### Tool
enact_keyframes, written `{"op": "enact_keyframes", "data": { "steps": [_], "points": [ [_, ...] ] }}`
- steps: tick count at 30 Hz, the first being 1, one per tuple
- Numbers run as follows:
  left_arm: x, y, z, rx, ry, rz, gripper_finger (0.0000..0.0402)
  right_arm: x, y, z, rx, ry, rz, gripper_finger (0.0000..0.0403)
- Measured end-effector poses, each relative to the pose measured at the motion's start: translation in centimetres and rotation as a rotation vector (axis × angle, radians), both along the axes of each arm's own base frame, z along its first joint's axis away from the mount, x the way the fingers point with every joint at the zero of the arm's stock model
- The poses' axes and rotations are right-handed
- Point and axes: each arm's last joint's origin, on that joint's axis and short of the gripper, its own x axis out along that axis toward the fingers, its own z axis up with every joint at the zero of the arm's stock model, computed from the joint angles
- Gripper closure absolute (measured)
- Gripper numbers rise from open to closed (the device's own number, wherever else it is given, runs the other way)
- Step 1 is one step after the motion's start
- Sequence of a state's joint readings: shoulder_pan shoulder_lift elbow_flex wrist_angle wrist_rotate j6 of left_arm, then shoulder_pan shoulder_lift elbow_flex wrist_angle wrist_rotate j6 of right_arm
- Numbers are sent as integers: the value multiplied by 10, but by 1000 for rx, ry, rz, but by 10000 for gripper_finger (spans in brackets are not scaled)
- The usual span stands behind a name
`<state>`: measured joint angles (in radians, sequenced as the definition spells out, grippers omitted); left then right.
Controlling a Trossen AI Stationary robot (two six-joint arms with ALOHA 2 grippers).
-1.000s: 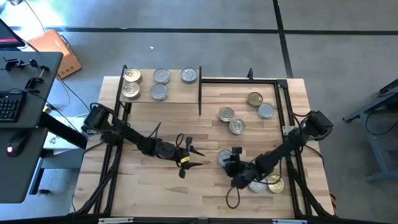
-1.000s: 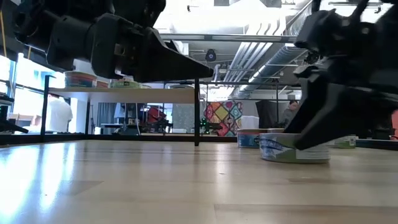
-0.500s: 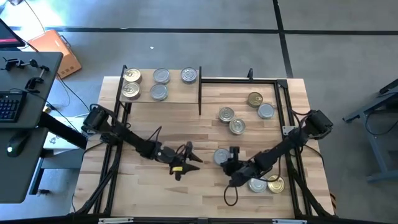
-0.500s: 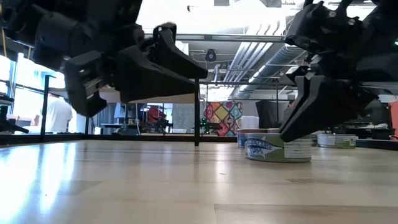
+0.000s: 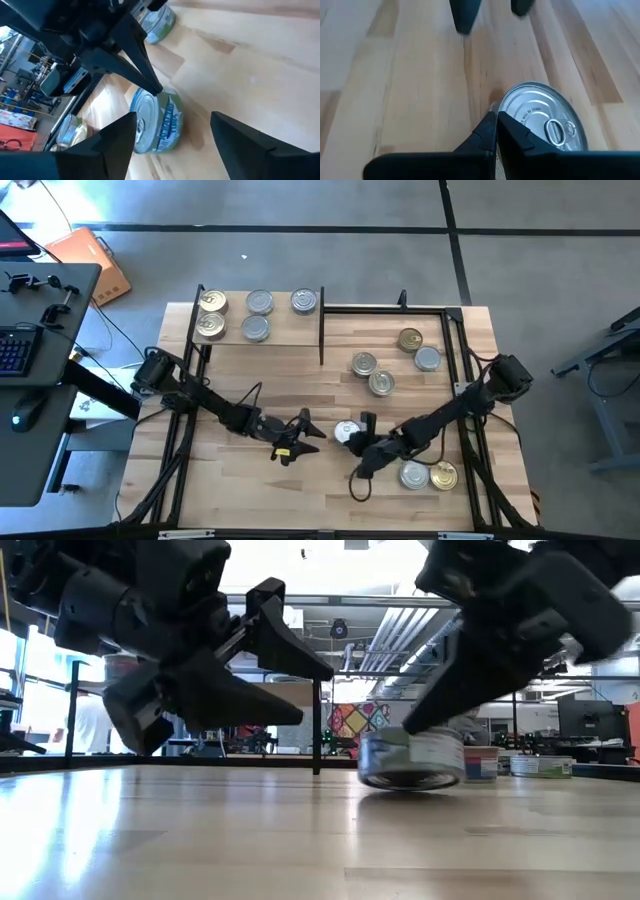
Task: Stack canned seafood by type on shelf
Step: Put the green blue tuna can on the shelf aligned with the other green blue tuna can
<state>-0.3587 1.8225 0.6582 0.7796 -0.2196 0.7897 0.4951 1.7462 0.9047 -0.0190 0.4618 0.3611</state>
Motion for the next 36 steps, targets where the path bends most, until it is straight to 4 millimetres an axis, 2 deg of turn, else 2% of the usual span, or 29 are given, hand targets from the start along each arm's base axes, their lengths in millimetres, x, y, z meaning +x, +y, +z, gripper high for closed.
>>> {"op": "enact_keyframes", "data": {
  "steps": [3,8,14,23,29,36],
  "points": [
    [2,3,-3,28,1,6,149,7,-5,6,20,-14,-14,403],
    [4,11,-21,111,41,72,149,18,-13,14,47,-35,-36,403],
    [11,13,-30,87,-55,188,149,24,-21,18,54,-48,-51,403],
    [15,13,-34,26,-67,208,152,28,-27,20,53,-68,-59,403],
    [17,17,-35,18,-59,220,184,29,-26,21,58,-86,-57,403],
    [15,14,-35,4,-57,233,260,29,-27,22,50,-95,-67,402]
  ]
}}
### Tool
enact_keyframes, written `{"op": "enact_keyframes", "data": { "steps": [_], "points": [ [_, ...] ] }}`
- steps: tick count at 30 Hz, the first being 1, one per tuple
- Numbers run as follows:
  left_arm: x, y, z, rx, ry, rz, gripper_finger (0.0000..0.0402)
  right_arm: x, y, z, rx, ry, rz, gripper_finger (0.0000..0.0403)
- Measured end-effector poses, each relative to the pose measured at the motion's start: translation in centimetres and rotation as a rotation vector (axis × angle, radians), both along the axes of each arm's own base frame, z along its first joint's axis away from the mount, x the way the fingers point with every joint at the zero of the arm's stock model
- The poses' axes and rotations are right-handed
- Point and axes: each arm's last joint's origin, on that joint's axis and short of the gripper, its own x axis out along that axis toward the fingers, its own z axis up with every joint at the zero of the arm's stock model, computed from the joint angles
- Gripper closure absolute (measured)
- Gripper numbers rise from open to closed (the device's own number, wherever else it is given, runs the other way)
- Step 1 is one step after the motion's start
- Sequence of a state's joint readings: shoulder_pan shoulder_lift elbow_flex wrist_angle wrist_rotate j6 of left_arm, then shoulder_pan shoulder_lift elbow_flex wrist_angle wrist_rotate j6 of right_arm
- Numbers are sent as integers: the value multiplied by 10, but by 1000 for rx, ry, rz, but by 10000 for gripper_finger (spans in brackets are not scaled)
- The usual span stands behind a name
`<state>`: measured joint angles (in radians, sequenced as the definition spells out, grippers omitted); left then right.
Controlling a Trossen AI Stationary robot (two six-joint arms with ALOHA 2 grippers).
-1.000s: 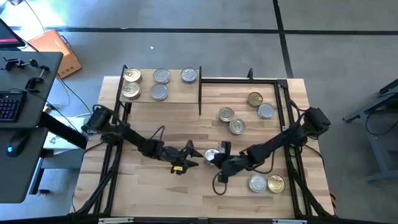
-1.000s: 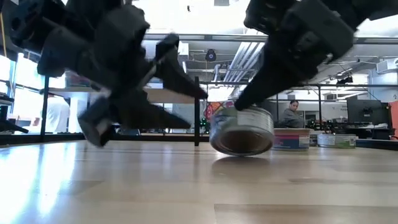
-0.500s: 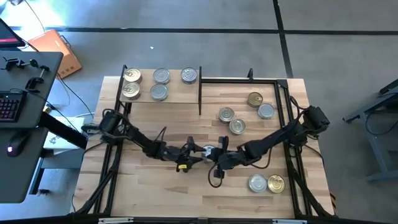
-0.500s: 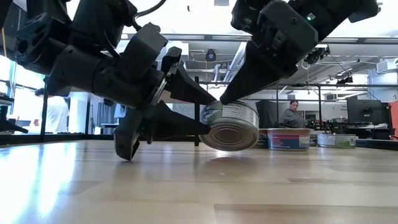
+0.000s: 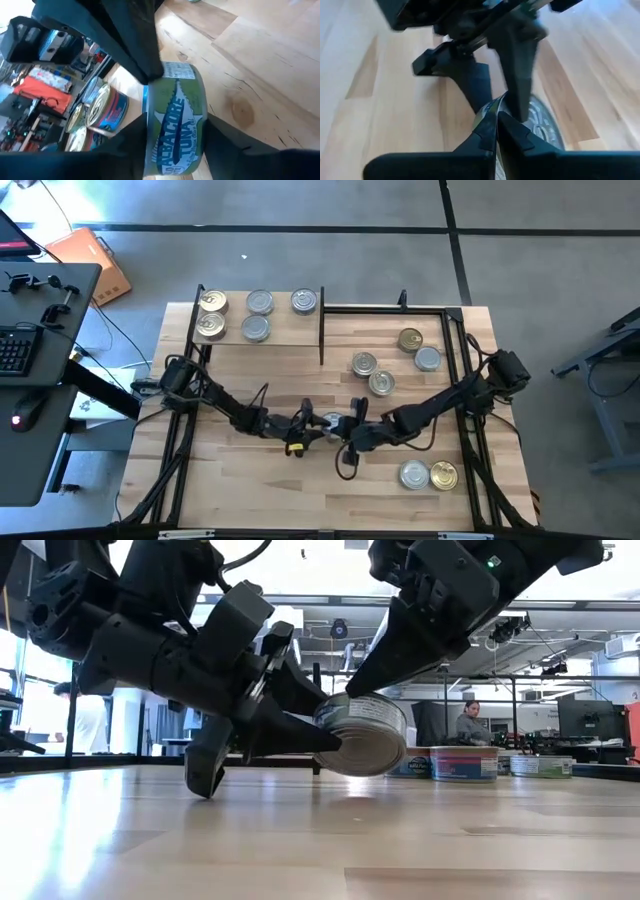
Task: Stack canned seafood by type on shelf
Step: Put the green blue tuna can on the shelf aligned with the other green blue tuna can
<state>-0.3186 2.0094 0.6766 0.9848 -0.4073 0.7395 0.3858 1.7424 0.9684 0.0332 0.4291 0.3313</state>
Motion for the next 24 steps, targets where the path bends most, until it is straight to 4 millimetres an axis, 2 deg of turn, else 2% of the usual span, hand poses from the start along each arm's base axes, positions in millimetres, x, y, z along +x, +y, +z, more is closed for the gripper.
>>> {"op": "enact_keyframes", "data": {
  "steps": [2,5,9,14,18,24],
  "points": [
    [-1,-3,0,-17,-5,25,281,1,-1,1,-9,-16,-23,402],
    [-5,-9,2,-20,-10,53,282,0,2,4,-28,-45,-25,403],
    [-11,-18,11,41,-9,102,282,-5,7,22,-23,-108,-12,403],
    [-18,-23,27,80,-3,157,282,-21,24,45,-5,-174,34,403],
    [-25,-28,47,89,-34,211,282,-35,42,54,-23,-206,51,403],
    [-42,-33,86,132,-117,361,282,-50,62,54,-71,-237,7,403]
  ]
}}
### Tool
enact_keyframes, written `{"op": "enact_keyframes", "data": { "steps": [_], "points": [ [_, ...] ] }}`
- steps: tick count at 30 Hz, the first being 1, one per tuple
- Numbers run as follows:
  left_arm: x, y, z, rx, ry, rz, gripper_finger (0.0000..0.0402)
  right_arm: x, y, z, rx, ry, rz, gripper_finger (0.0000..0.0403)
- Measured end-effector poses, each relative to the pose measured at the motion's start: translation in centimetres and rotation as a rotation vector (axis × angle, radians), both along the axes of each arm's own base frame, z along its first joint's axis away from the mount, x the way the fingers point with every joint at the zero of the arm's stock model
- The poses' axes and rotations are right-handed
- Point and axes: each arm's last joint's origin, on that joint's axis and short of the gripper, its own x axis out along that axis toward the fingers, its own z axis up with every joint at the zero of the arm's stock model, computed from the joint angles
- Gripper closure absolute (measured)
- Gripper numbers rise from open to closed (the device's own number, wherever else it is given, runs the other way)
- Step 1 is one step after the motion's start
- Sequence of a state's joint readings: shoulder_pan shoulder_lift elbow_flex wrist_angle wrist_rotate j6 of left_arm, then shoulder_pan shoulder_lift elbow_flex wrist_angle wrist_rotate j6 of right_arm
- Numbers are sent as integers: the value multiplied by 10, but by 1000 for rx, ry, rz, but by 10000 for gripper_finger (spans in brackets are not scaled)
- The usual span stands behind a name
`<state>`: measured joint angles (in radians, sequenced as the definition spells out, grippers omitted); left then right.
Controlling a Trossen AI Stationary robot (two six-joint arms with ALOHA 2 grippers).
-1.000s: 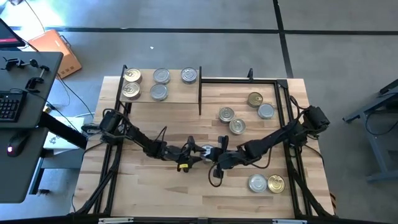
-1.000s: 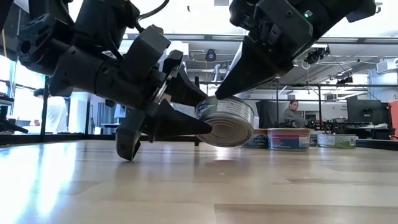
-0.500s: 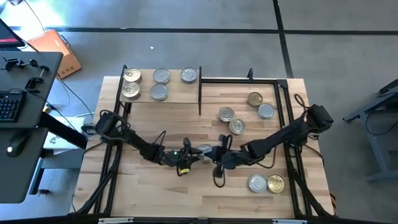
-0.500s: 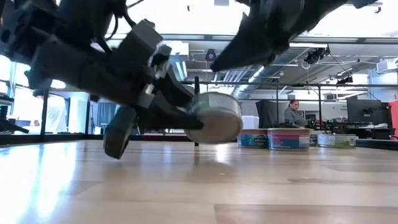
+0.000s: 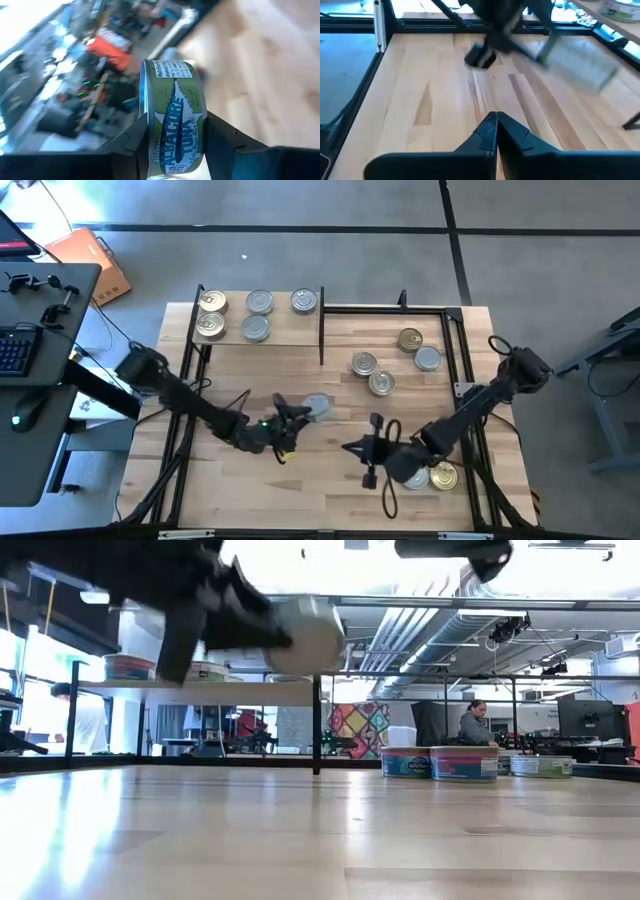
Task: Stack canned seafood by type on shelf
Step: Put the green blue tuna can on the shelf aligned with the other green blue tuna can
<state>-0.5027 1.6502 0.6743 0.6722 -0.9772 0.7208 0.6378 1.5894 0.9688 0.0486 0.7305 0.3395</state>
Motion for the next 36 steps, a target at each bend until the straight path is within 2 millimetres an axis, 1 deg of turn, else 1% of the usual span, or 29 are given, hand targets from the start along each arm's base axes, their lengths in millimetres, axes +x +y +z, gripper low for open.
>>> {"op": "enact_keyframes", "data": {
  "steps": [4,6,9,13,16,20,23,26,31,33,36],
  "points": [
    [-13,2,28,68,-58,150,281,-6,7,0,-24,-25,-43,403],
    [-18,7,41,106,-69,234,281,-8,8,0,-36,-33,-56,403],
    [-22,20,57,153,-64,349,280,-8,8,0,-46,-31,-55,403],
    [-21,47,71,208,-28,442,280,-7,7,0,-54,-30,-57,403],
    [-17,70,74,269,37,497,280,-7,6,0,-60,-28,-57,403],
    [-10,97,71,333,146,522,280,-7,6,0,-59,-28,-59,402],
    [-4,114,72,342,247,526,280,-6,5,0,-59,-28,-63,402],
    [-1,128,75,272,332,497,280,-5,4,0,-59,-28,-67,402],
    [0,146,86,41,390,411,280,-5,3,0,-59,-28,-70,402],
    [1,151,87,8,390,407,280,-5,3,0,-60,-28,-69,402],
    [1,158,86,6,415,394,280,-5,3,0,-61,-27,-69,402]
  ]
}}
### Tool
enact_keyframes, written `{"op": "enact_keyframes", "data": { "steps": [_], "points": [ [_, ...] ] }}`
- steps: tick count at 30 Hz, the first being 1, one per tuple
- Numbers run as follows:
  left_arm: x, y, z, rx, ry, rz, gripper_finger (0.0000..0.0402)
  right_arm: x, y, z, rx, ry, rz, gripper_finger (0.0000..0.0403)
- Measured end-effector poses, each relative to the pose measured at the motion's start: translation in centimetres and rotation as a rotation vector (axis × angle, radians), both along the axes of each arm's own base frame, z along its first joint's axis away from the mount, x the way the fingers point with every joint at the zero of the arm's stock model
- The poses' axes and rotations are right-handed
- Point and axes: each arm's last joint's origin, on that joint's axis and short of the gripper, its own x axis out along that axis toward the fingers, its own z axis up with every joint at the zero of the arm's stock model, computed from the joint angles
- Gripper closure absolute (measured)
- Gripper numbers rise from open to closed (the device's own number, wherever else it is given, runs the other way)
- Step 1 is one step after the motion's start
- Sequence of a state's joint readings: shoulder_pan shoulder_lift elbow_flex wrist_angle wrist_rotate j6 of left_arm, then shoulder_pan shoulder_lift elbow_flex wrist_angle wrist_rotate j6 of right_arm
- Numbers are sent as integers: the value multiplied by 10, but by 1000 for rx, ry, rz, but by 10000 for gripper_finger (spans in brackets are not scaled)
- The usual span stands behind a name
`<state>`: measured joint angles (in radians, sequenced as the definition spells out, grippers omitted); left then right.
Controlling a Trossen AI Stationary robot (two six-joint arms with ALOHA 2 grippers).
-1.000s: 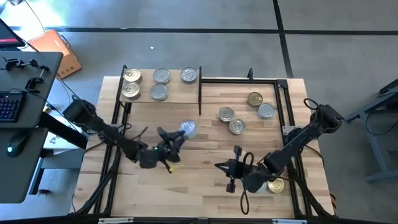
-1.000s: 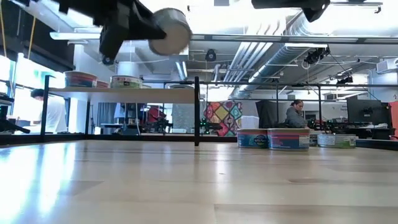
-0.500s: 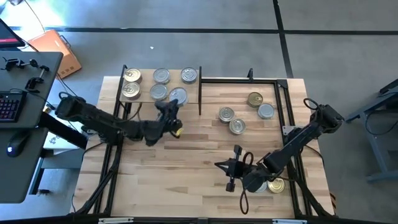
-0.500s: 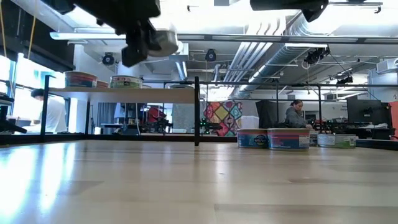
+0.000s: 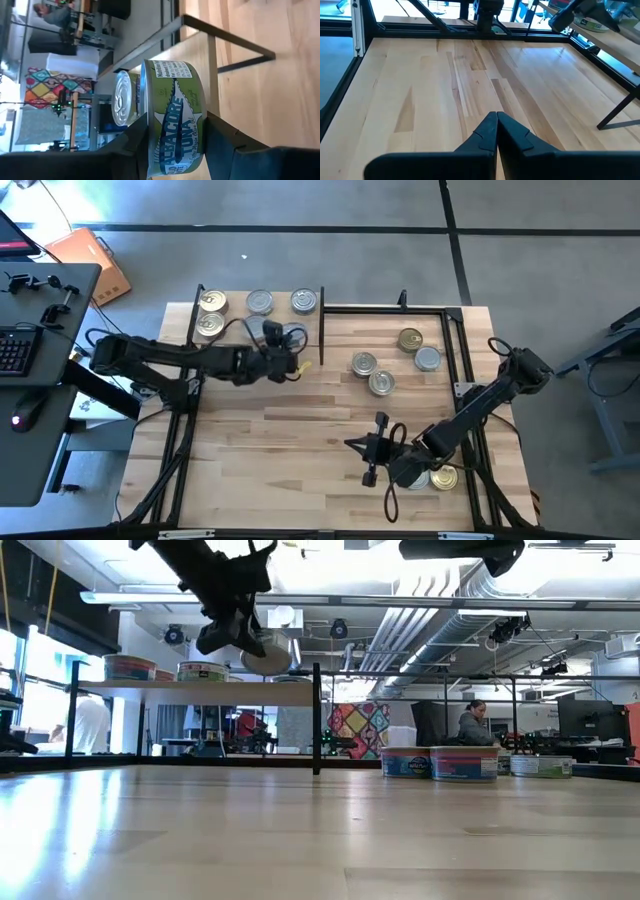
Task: Stack canned seafood by type on shelf
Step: Put the green blue tuna can on the shelf aligned with the other green blue tuna can
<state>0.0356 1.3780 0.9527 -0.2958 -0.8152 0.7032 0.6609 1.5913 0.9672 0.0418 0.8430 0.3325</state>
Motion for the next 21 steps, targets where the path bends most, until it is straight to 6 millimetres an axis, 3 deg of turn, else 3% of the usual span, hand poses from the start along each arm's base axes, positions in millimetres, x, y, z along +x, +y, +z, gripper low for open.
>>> {"op": "enact_keyframes", "data": {
  "steps": [12,21],
  "points": [
    [10,17,-17,38,120,2,275,0,0,-1,-5,7,0,402],
    [14,19,-14,36,86,-32,195,0,0,-1,-6,7,0,402]
  ]
}}
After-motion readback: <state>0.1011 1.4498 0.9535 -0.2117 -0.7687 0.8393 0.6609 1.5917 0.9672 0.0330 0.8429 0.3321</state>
